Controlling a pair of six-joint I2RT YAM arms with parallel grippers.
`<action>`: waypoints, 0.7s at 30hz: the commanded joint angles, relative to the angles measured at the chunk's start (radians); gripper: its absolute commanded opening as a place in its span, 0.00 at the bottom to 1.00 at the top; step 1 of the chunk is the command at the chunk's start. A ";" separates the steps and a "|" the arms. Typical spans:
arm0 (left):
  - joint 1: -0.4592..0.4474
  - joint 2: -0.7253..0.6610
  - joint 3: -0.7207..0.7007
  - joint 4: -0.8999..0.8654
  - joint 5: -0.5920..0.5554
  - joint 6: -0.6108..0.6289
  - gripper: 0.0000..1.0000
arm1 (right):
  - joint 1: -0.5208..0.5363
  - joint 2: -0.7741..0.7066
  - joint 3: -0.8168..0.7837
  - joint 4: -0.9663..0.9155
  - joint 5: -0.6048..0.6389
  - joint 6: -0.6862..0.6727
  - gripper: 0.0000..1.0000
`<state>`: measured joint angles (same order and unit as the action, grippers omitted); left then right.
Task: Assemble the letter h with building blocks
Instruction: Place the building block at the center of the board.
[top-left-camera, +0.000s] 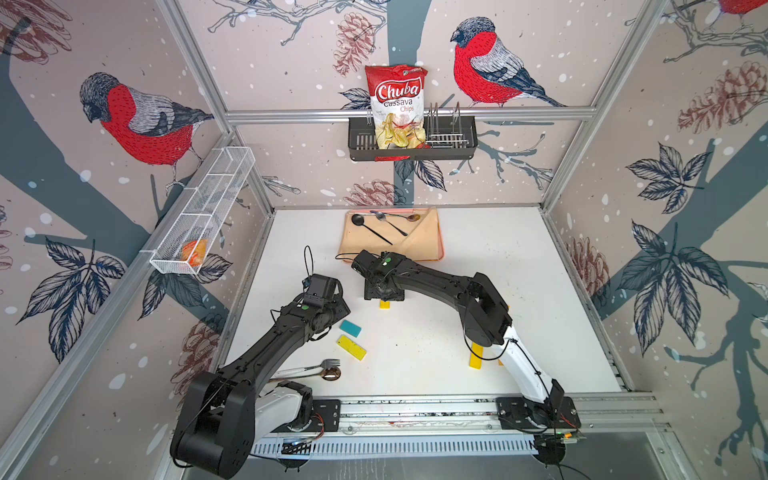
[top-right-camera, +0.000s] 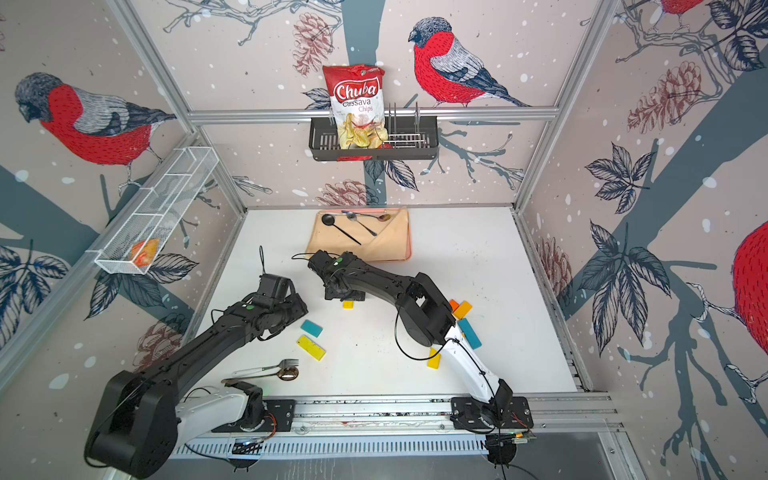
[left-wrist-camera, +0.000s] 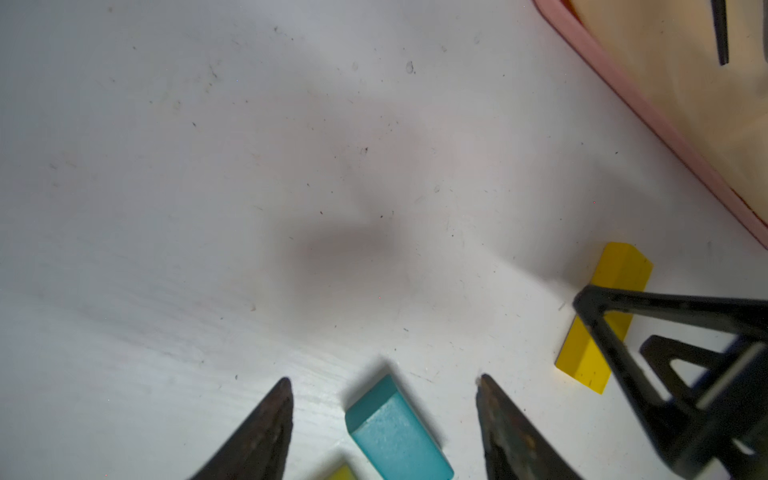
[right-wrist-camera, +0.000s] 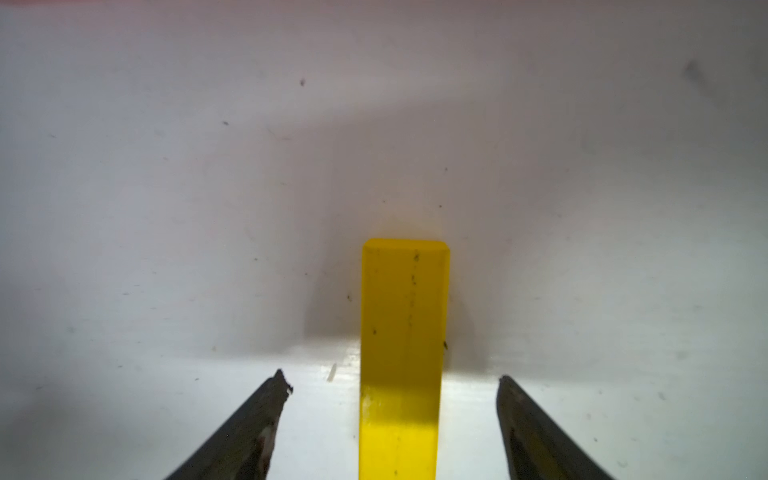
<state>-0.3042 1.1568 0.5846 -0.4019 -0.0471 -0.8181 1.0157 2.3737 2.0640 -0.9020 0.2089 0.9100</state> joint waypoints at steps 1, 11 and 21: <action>-0.050 0.014 0.007 -0.007 0.001 -0.024 0.72 | -0.002 -0.054 0.014 -0.034 0.067 -0.014 0.83; -0.179 0.108 0.047 -0.024 -0.036 0.043 0.95 | -0.018 -0.360 -0.271 0.034 0.149 -0.003 0.86; -0.211 0.136 0.048 -0.085 -0.066 0.014 0.85 | -0.070 -0.597 -0.568 0.138 0.137 0.019 0.86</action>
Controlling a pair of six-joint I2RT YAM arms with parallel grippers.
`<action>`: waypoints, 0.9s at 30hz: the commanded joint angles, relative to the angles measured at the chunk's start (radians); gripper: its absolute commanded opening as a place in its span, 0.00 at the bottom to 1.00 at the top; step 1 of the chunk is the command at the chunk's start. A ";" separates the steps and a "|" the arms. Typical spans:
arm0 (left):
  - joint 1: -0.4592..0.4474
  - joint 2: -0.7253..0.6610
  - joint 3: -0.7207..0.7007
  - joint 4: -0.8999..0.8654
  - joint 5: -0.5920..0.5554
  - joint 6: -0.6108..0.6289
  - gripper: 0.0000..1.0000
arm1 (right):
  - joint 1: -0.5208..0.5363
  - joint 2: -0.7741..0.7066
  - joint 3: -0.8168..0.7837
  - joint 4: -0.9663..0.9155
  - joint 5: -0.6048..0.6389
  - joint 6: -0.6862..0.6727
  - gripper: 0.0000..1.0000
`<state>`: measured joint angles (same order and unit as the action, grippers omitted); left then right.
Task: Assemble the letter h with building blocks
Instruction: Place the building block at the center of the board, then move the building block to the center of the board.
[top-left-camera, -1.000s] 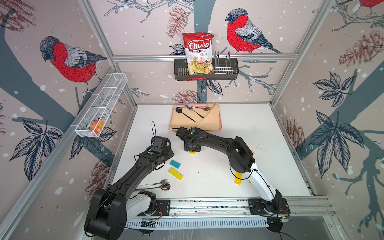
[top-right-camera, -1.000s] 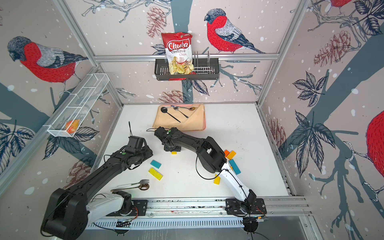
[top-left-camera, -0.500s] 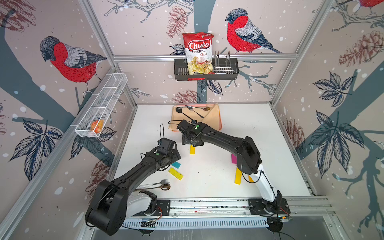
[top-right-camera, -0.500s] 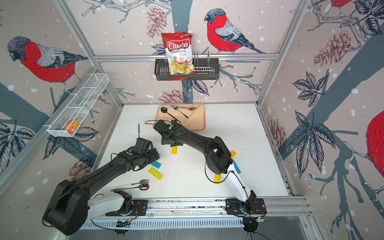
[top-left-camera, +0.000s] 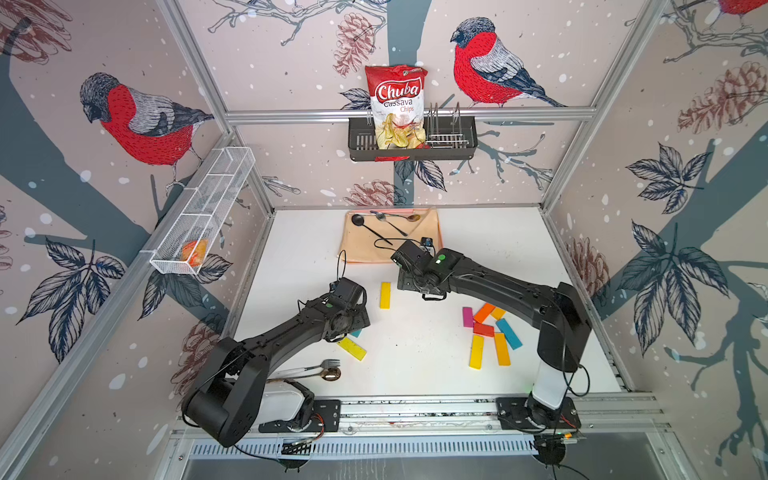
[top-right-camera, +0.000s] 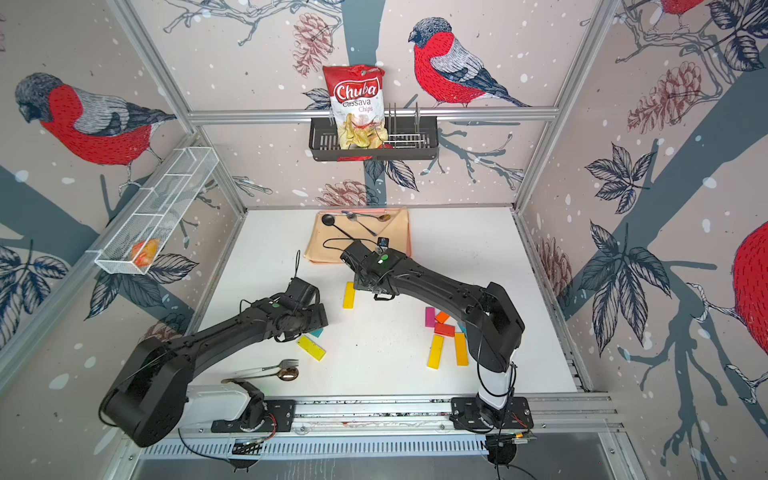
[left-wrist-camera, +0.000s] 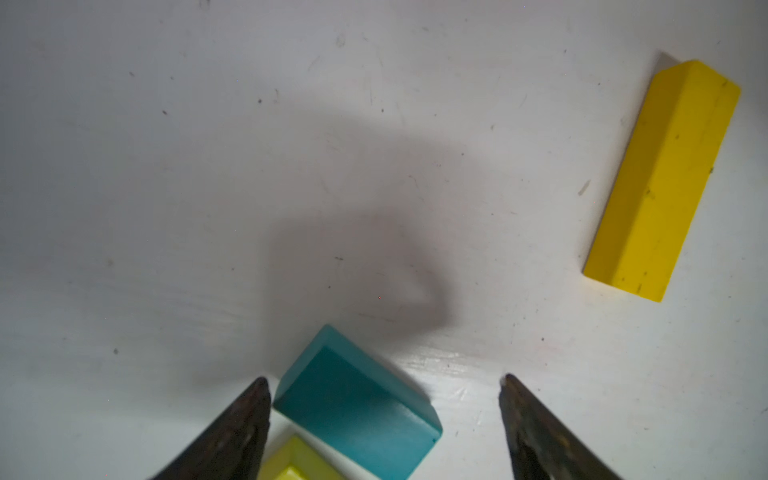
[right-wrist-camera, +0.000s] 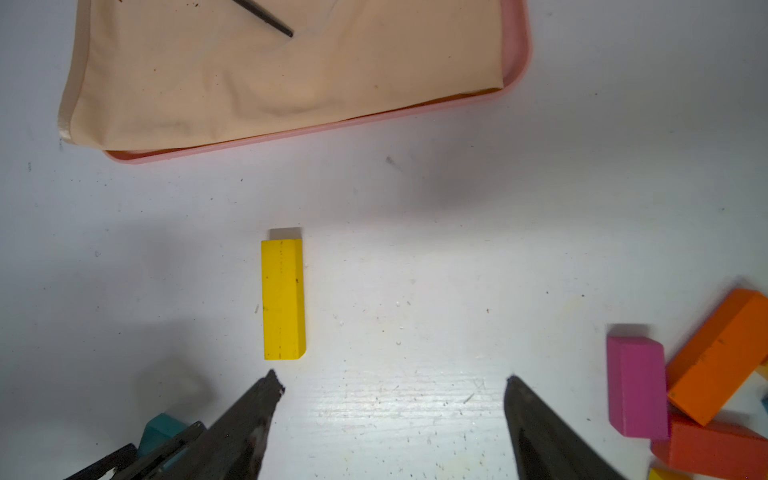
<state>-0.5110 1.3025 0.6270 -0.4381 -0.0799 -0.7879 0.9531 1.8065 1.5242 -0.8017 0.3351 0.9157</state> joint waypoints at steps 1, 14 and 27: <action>-0.004 -0.017 0.008 -0.051 -0.041 -0.015 0.85 | -0.011 -0.041 -0.042 0.043 0.011 0.011 0.86; -0.052 0.139 0.121 -0.051 -0.070 0.160 0.92 | -0.044 -0.130 -0.150 0.078 -0.002 0.007 0.86; -0.156 0.184 0.143 -0.113 -0.105 0.196 0.88 | -0.085 -0.203 -0.203 0.075 -0.010 0.010 0.86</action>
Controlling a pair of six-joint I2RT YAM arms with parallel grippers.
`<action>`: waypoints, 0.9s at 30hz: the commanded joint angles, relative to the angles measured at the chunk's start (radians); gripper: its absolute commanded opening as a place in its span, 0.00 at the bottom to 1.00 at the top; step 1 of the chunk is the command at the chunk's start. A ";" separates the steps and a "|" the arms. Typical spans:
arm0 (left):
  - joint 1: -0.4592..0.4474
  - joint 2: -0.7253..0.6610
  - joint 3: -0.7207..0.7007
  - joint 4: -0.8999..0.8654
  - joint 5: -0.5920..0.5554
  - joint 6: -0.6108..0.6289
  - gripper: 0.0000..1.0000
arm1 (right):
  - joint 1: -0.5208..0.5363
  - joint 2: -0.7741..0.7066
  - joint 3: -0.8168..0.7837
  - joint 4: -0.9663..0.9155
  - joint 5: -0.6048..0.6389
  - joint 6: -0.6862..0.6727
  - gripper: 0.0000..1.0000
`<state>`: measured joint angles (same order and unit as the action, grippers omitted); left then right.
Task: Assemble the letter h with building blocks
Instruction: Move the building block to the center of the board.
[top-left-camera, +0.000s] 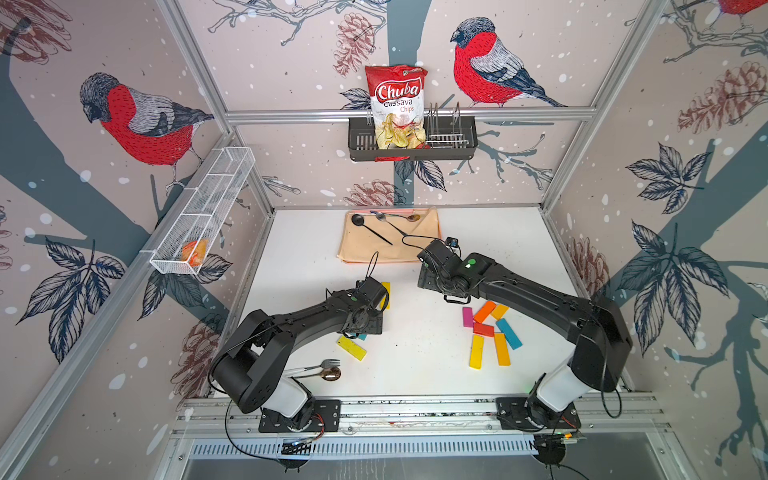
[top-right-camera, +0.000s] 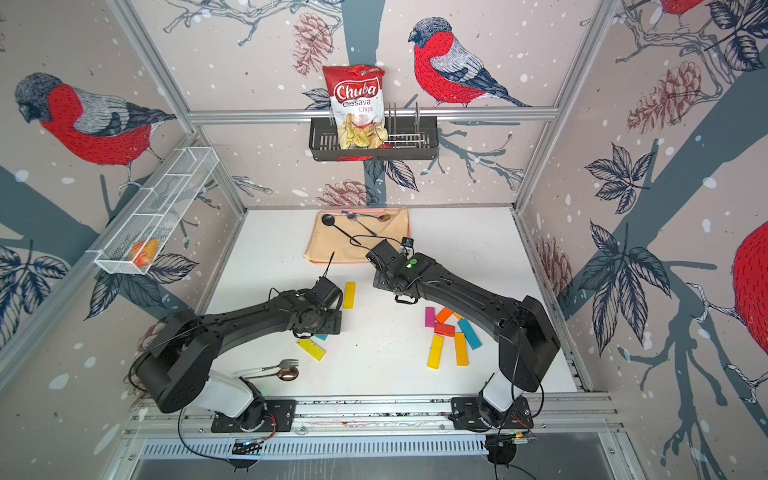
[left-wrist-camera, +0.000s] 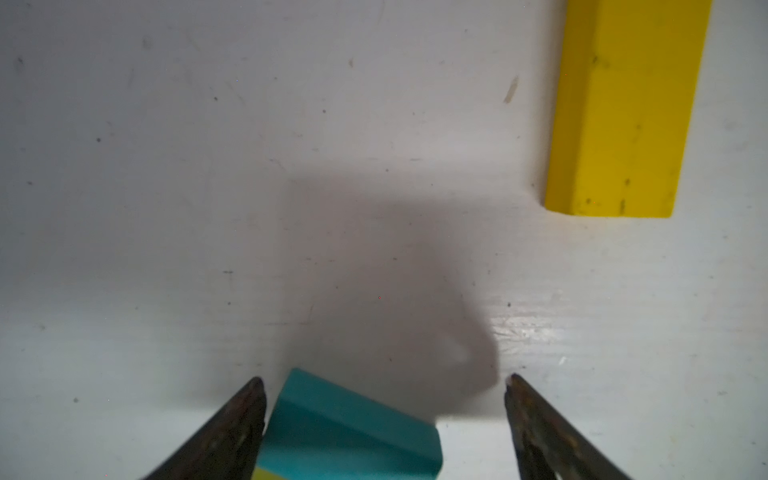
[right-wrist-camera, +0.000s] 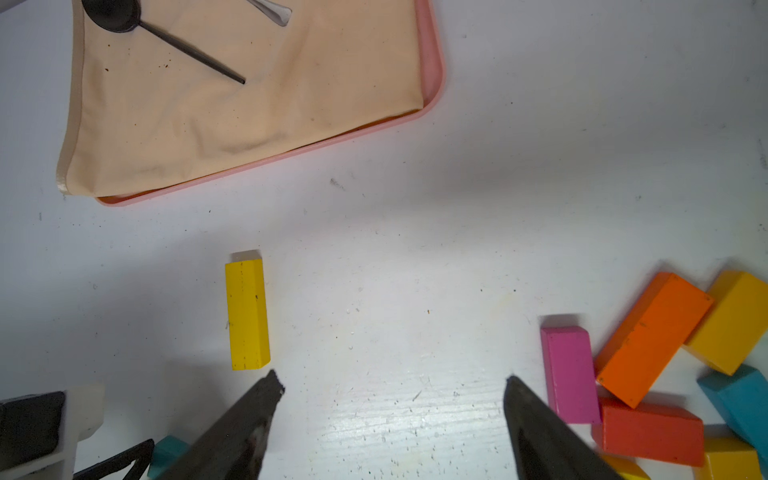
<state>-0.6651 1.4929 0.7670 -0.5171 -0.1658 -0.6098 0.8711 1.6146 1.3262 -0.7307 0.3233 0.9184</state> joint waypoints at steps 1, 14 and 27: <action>-0.002 -0.008 0.003 -0.037 -0.014 0.022 0.88 | -0.004 -0.012 -0.005 0.003 0.003 0.007 0.86; -0.049 0.024 -0.006 -0.044 0.080 0.041 0.75 | -0.027 -0.032 -0.021 -0.005 0.003 0.008 0.86; -0.086 0.061 -0.009 0.009 0.130 -0.011 0.51 | -0.053 -0.076 -0.066 -0.004 0.006 0.016 0.85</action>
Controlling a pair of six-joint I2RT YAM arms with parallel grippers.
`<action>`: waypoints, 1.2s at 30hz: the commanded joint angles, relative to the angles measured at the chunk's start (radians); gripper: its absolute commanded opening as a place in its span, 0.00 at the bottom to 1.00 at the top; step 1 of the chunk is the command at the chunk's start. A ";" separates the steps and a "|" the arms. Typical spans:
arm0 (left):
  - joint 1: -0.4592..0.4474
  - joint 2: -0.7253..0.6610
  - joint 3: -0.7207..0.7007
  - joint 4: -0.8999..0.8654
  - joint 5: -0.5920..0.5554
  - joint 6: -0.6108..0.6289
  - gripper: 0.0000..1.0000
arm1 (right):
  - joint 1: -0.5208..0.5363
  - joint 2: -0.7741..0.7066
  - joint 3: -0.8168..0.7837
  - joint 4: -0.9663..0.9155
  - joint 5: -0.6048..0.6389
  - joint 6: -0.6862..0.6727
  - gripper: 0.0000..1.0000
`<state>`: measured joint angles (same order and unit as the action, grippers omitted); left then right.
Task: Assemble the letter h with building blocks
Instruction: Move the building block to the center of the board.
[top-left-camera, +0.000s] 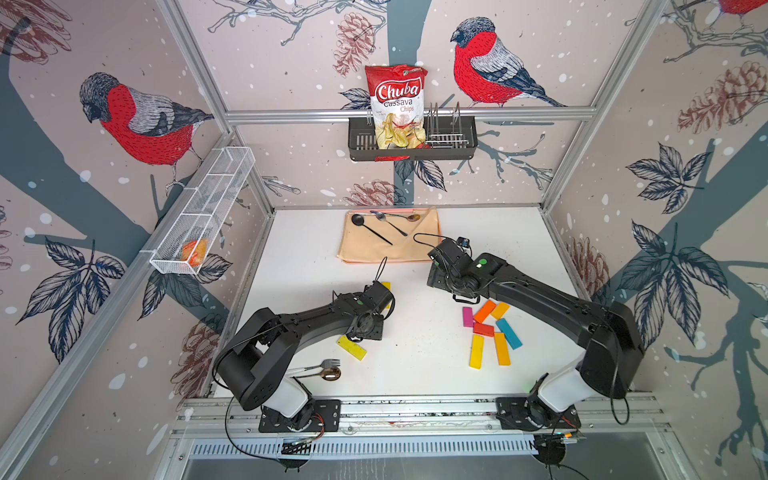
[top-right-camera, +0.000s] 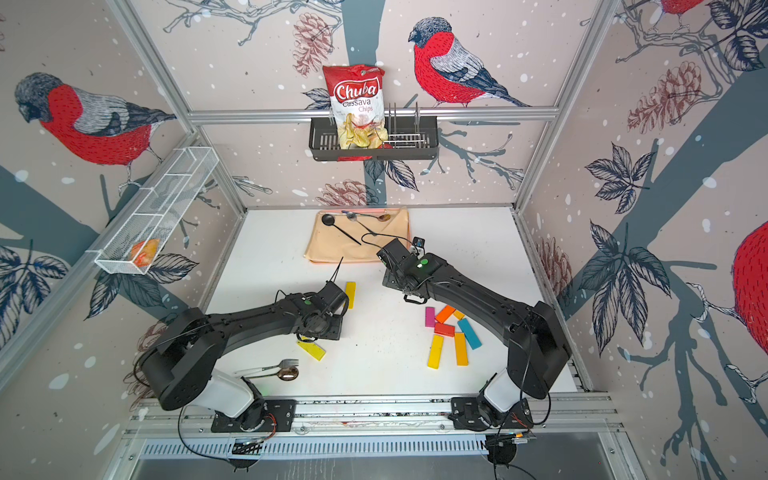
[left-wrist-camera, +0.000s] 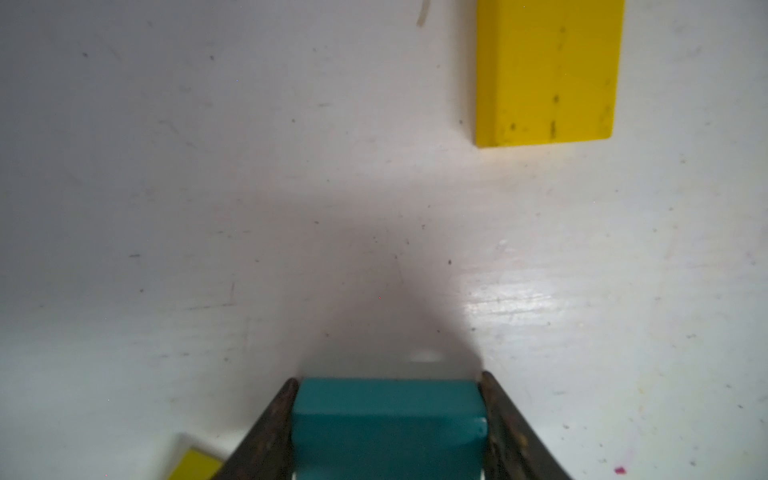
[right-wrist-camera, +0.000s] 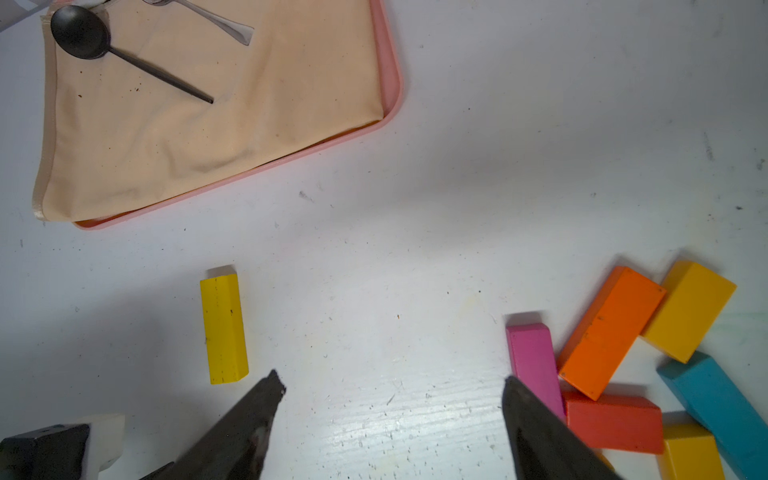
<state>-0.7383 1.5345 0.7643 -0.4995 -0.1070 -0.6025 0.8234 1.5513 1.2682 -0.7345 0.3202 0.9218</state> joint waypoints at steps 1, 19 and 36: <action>-0.019 0.021 0.002 -0.002 0.075 -0.020 0.51 | -0.007 -0.017 -0.013 0.001 0.011 0.013 0.85; -0.041 0.088 0.178 0.063 0.042 -0.077 0.79 | 0.029 -0.050 -0.072 -0.021 0.033 0.064 0.88; 0.352 -0.609 0.097 -0.110 -0.081 -0.031 0.84 | 0.308 0.453 0.258 0.006 -0.084 0.122 1.00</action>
<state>-0.4324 0.9562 0.8745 -0.5945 -0.2150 -0.6754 1.1179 1.9362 1.4643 -0.7048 0.2691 1.0740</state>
